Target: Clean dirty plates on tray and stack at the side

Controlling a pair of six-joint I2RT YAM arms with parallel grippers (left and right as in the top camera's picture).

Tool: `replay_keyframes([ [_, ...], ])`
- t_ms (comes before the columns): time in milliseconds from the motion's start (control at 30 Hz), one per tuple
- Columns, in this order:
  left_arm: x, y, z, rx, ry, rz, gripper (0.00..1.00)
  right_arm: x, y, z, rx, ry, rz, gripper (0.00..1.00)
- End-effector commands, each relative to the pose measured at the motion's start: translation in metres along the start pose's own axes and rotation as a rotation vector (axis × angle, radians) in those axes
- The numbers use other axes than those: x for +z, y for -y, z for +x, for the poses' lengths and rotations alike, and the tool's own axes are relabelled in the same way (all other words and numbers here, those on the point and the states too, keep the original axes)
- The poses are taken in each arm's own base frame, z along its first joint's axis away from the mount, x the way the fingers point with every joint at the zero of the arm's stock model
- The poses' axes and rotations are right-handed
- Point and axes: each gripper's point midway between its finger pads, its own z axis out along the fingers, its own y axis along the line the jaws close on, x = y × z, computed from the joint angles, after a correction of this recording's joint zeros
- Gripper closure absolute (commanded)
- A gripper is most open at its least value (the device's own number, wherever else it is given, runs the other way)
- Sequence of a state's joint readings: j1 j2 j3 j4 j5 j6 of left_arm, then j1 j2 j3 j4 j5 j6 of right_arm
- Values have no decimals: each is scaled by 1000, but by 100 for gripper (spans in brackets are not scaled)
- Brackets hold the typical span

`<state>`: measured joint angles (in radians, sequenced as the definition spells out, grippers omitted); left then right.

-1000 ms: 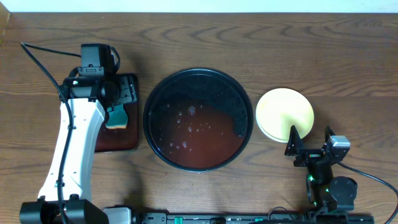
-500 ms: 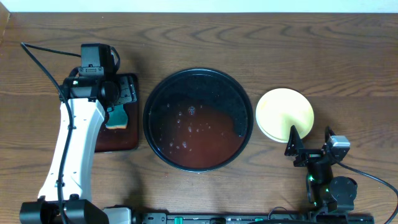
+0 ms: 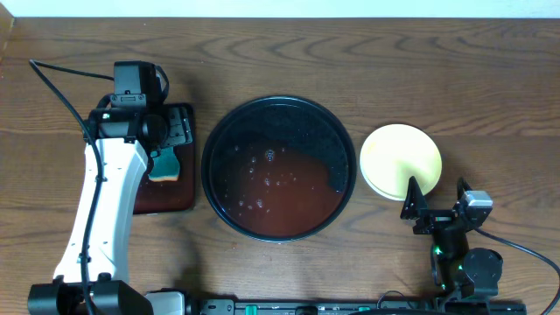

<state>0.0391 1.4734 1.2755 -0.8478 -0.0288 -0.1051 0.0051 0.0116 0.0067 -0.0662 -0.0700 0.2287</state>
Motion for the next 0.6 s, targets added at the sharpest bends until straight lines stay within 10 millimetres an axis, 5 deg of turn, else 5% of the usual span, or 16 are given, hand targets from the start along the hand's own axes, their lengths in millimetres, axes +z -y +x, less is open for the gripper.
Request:
replay_keyframes([
  [0, -3, 1, -6, -10, 14, 4, 24, 0, 0, 0, -10, 1, 3, 1],
  [267, -6, -2, -7, -7, 27, -13, 24, 0, 0, 0, -10, 1, 3, 1],
  [567, -36, 2, -16, -20, 147, 47, 24, 0, 0, 0, -10, 1, 3, 1],
])
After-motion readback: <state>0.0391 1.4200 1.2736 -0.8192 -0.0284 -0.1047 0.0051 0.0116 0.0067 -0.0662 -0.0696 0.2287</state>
